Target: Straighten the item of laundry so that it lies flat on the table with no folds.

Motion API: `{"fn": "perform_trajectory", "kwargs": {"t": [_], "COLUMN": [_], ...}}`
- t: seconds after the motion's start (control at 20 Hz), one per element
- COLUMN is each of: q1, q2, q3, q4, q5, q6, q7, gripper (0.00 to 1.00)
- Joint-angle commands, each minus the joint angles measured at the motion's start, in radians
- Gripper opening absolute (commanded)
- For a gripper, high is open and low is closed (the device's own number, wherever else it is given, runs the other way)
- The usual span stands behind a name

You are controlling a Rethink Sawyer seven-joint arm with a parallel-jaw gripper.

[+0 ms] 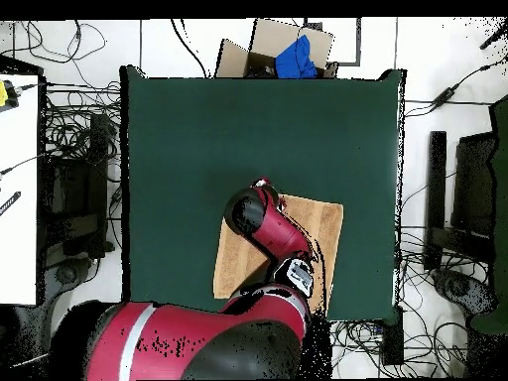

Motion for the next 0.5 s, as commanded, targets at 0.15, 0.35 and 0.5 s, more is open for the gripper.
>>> {"fn": "perform_trajectory", "kwargs": {"t": [0.15, 0.35, 0.5], "q1": [-0.024, -0.028, -0.052], "q2": [0.016, 0.007, -0.018], "q3": [0.162, 0.182, 0.232], "q4": [-0.053, -0.043, 0.005], "q5": [0.005, 0.018, 0.021], "q6": [0.095, 0.114, 0.136], "q7": [0.178, 0.193, 0.209], "gripper": [1.0, 1.0, 1.0]}}
